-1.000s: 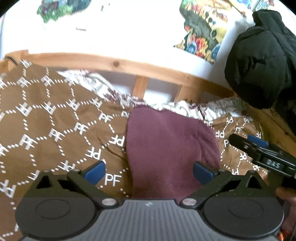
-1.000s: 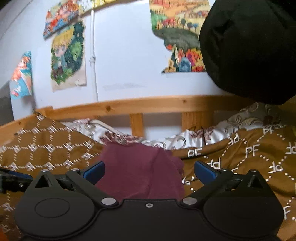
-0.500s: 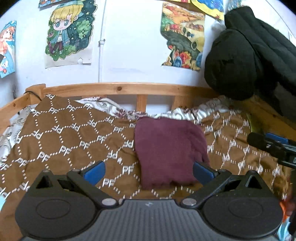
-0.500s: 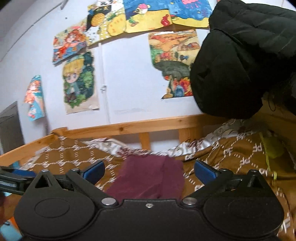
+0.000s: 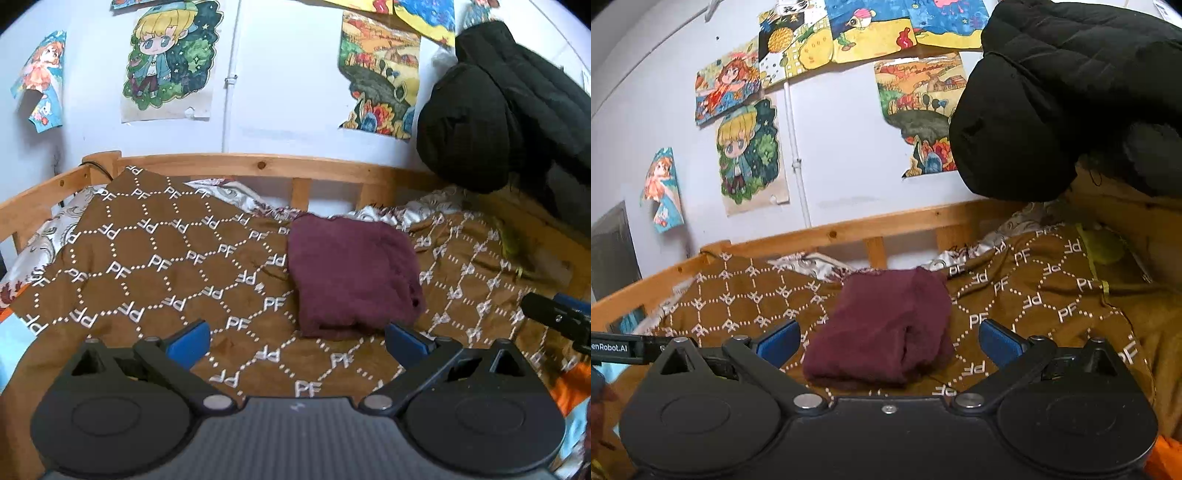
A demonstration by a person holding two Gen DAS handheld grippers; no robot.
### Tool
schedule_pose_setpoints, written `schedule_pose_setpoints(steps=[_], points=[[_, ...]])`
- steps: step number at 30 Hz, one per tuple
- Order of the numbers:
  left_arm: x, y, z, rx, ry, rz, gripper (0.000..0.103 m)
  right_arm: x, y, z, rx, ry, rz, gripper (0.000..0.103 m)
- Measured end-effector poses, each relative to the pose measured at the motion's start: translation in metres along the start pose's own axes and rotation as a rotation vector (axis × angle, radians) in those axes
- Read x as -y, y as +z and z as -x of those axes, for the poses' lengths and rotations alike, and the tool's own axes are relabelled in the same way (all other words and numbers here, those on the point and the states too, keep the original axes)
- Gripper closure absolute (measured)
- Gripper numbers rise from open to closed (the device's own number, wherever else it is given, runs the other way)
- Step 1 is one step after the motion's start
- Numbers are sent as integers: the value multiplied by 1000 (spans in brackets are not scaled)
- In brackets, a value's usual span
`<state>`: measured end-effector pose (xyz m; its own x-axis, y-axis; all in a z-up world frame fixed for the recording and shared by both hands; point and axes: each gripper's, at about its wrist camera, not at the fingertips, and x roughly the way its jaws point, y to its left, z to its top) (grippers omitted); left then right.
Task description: Fold small clothes
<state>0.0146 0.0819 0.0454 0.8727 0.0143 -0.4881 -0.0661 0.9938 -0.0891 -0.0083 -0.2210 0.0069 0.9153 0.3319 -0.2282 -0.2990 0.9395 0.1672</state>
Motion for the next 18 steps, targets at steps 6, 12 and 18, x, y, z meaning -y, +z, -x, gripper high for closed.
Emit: schedule_pose_setpoints(steps=[6, 12, 18], points=[[-1, -24, -12, -48, 44, -37, 1, -9, -25, 5, 30, -28, 68, 1], [-5, -36, -25, -81, 31, -28, 1, -14, -39, 0, 36, -11, 120, 1], [-4, -39, -27, -89, 22, -44, 1, -9, -42, -7, 16, -19, 101, 1]])
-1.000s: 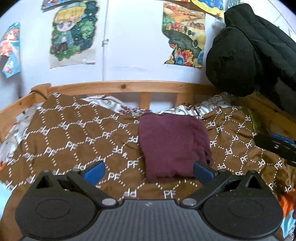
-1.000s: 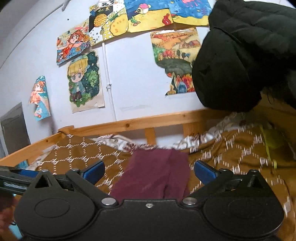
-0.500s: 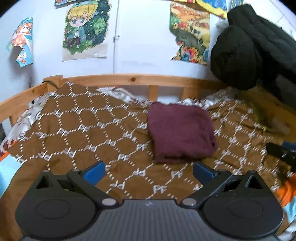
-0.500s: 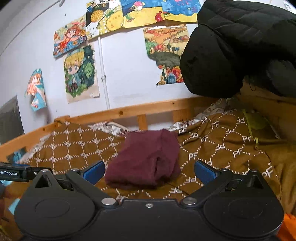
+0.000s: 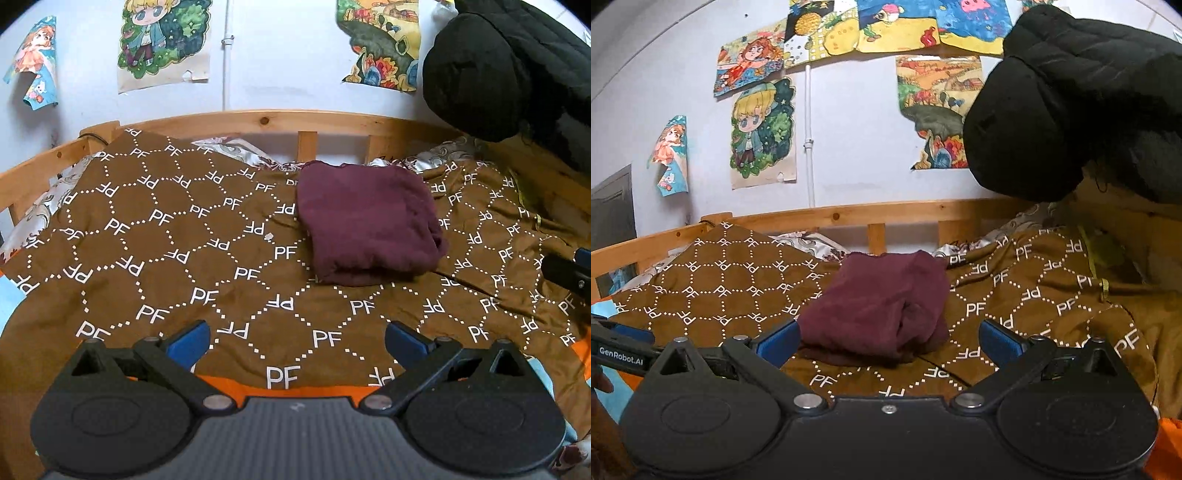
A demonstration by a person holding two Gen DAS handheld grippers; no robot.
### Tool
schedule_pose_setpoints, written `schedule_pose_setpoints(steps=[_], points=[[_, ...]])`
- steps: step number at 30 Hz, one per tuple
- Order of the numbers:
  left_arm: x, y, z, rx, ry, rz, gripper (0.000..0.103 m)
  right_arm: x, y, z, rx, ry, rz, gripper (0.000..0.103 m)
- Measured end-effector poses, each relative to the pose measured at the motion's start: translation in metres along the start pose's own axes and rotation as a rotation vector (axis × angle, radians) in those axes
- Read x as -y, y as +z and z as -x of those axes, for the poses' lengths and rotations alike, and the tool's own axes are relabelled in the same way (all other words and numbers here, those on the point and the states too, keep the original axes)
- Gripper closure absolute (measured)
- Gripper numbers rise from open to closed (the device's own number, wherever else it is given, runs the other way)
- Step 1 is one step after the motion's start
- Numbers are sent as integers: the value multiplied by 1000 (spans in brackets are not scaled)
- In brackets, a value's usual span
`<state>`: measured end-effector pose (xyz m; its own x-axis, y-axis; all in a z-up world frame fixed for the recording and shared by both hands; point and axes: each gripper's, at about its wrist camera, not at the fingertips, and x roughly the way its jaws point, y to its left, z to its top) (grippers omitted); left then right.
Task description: Fold small clothes
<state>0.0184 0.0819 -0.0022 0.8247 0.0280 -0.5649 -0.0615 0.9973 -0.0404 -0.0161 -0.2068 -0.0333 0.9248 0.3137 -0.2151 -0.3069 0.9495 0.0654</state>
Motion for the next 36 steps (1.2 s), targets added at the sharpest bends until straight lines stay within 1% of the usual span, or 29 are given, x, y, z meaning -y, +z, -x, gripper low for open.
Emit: schedule_pose_setpoints(steps=[10, 14, 18, 21, 24, 26, 31, 36], points=[[-2, 3, 6, 17, -6, 6, 1, 1, -2, 3, -1, -6, -9, 1], [-3, 2, 6, 9, -15, 11, 0, 1, -3, 4, -6, -14, -9, 1], [-1, 2, 5, 3, -2, 13, 1, 1, -4, 4, -10, -19, -7, 1], [-2, 2, 4, -13, -6, 16, 1, 1, -3, 3, -11, -19, -10, 1], [0, 3, 3, -17, 28, -2, 1, 2, -3, 1, -17, -20, -4, 1], [0, 3, 4, -16, 35, -10, 1, 2, -3, -1, -25, -27, 5, 1], [-1, 4, 6, -14, 15, 0, 1, 2, -2, -1, -29, -40, 14, 1], [-2, 4, 6, -10, 17, -2, 1, 2, -3, -1, -32, -43, 13, 1]])
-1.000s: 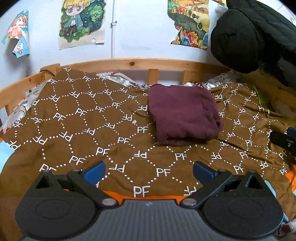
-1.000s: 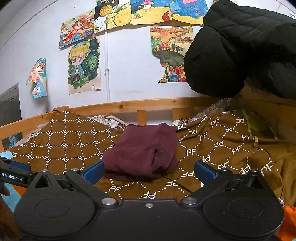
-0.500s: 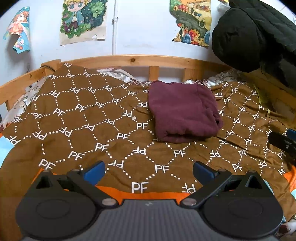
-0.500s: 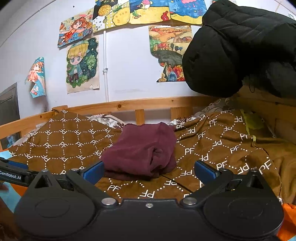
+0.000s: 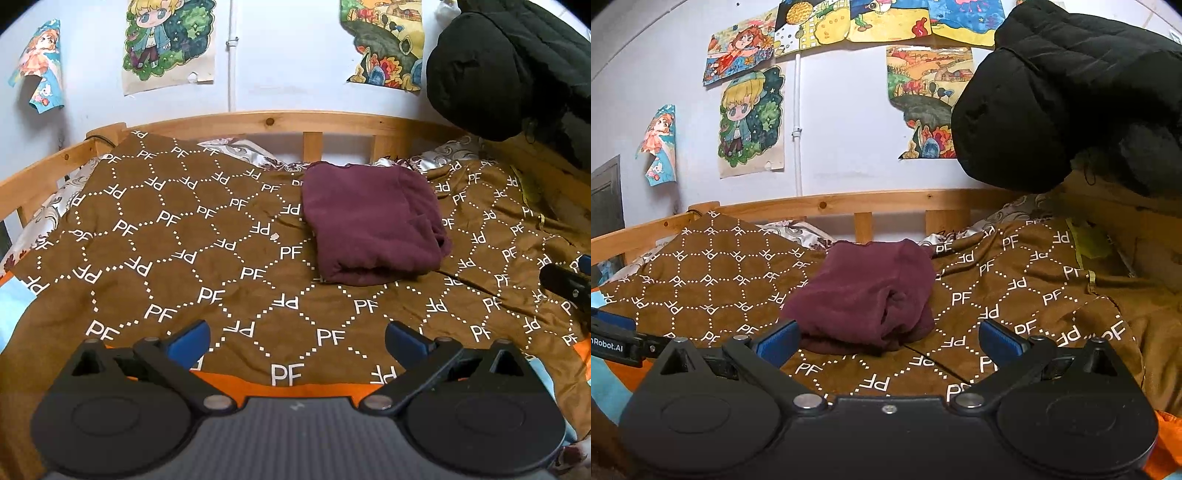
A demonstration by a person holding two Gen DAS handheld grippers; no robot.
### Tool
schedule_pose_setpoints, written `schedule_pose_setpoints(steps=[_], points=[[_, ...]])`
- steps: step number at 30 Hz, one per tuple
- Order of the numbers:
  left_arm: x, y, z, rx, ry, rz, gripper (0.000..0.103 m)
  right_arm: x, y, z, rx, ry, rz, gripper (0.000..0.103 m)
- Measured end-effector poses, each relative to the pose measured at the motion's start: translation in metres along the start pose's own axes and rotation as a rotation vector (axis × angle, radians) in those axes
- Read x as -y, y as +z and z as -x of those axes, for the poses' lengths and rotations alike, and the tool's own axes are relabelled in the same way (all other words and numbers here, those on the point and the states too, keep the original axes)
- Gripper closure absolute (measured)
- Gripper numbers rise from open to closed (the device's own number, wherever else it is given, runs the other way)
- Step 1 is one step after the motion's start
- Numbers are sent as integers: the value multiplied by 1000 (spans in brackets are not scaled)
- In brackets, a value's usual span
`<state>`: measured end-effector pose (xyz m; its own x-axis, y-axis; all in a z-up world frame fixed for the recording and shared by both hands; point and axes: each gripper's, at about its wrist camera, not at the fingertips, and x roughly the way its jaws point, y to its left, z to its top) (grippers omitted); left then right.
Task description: Fold small clothes
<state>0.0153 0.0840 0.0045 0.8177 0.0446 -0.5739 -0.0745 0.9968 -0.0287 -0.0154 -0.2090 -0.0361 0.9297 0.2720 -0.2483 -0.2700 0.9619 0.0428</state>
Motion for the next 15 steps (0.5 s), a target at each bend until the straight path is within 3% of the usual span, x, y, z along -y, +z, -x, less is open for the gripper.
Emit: schedule_pose_setpoints(steps=[15], points=[[-2, -1, 1, 6, -12, 4, 1, 0, 0, 1, 9, -14, 13, 1]])
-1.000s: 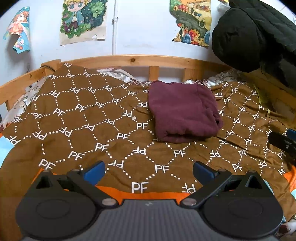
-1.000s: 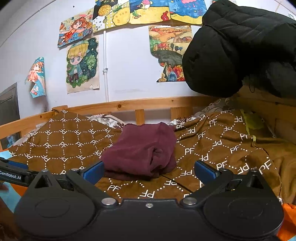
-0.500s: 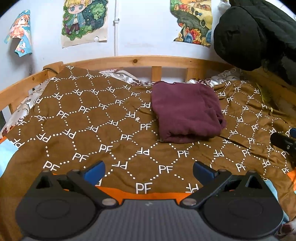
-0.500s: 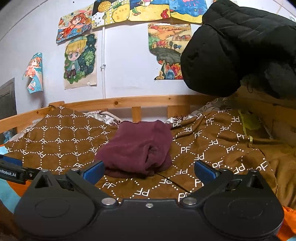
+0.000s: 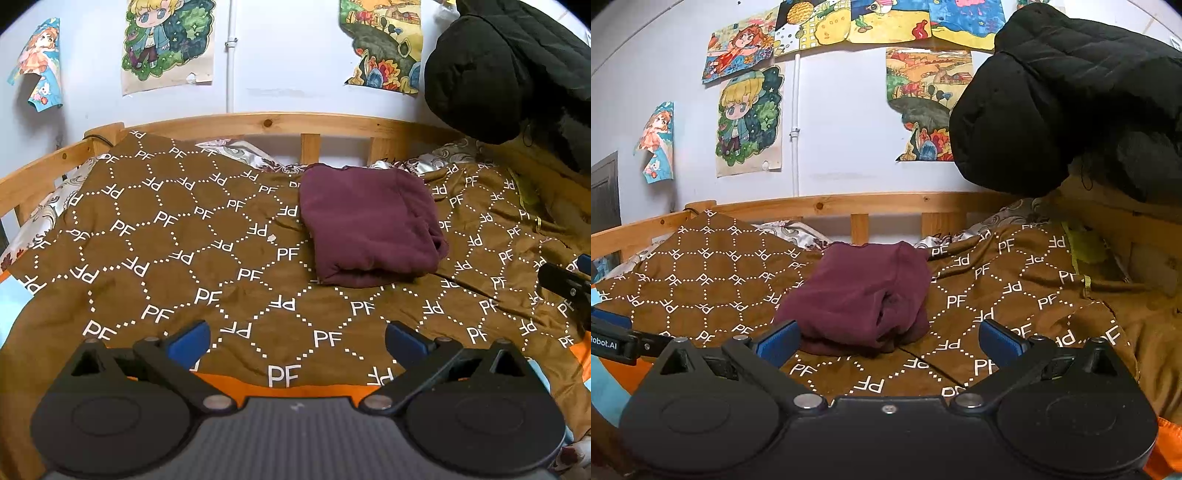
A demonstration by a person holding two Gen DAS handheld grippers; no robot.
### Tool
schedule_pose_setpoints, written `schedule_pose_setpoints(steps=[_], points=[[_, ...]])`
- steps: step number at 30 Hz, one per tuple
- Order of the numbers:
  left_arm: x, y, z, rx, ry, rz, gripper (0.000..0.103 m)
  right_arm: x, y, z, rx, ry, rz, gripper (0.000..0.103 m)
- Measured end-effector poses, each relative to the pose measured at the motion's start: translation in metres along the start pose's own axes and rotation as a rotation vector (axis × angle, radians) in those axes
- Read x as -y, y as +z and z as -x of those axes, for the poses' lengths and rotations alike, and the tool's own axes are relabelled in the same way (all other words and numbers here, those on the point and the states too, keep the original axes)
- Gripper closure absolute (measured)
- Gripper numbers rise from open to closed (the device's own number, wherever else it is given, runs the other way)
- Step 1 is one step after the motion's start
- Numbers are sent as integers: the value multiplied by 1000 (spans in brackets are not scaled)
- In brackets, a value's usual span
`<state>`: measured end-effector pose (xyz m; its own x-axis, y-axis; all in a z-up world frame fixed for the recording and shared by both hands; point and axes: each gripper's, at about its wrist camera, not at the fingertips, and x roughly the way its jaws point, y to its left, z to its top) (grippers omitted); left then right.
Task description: Fold small clothes
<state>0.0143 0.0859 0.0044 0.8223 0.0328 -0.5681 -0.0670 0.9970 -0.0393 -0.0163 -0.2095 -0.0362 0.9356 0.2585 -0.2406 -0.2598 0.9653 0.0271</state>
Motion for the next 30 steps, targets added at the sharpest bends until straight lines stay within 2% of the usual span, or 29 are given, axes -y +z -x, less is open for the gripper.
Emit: schedule_pose_setpoints(steps=[30], points=[[1, -4, -2, -8, 28, -7, 1, 1, 0, 1, 3, -2, 5, 1]])
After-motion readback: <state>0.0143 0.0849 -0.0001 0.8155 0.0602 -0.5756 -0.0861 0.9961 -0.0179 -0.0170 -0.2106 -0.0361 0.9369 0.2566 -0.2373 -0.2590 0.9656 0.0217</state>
